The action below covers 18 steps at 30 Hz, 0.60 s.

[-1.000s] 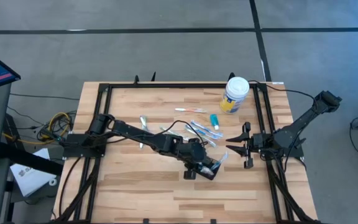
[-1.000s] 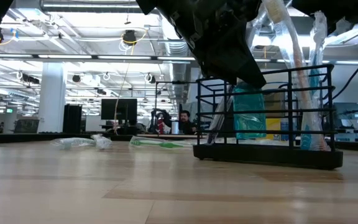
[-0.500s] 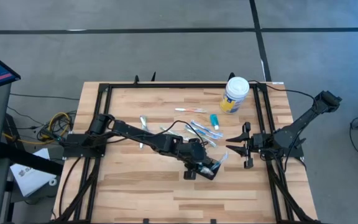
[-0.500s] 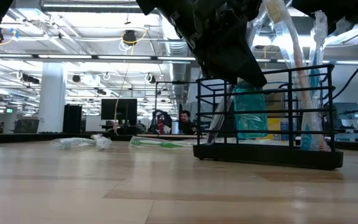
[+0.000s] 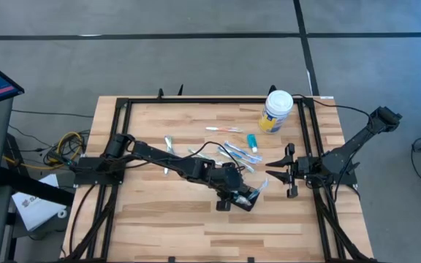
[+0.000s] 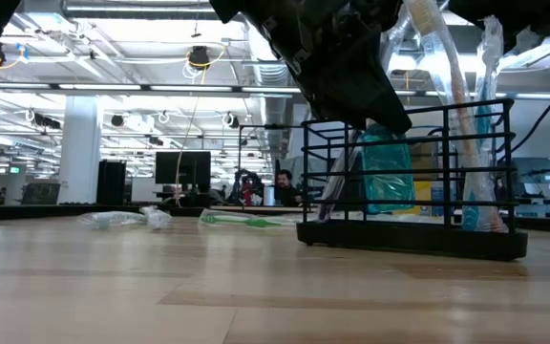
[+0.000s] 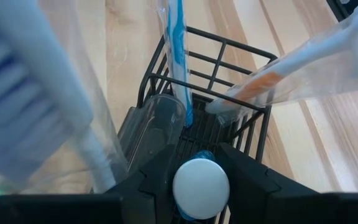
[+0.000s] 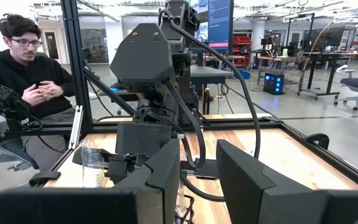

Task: Pick & Place toothbrushing station
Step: Put the bottom blue mouthwash into the mesh organizer

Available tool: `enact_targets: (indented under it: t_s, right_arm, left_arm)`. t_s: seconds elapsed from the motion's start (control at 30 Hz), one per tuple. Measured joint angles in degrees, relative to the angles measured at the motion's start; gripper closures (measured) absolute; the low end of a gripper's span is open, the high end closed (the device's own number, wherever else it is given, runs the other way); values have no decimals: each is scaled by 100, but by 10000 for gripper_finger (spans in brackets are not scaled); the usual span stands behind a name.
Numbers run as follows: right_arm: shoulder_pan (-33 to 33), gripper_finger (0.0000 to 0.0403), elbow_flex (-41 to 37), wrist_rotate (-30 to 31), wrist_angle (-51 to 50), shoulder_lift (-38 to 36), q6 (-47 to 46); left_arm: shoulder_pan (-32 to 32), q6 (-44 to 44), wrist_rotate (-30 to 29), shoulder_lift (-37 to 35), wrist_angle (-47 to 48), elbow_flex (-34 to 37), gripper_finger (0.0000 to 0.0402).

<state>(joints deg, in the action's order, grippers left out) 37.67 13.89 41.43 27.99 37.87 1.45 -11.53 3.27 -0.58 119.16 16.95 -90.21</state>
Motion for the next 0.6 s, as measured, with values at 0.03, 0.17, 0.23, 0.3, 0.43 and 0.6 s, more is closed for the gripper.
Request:
enact_targets:
  t_s: [0.03,0.17,0.23,0.3,0.43,0.6]
  right_arm:
    - [0,305,0,-1,0,1,0]
    - [0,305,0,-2,-11,0,0]
    - [0,305,0,0,-17,0,0]
    - [0,305,0,0,-17,0,0]
    - [0,305,0,0,-17,2,0]
    - [0,305,0,0,-17,0,0]
  left_arm:
    - [0,0,0,2,-2,0,286]
    - [0,0,0,2,-2,0,286]
    - [2,0,0,2,-2,0,285]
    - [2,-2,0,1,-4,0,282]
    - [2,-2,2,-1,-22,0,273]
    - [2,-1,-2,-1,-31,0,259]
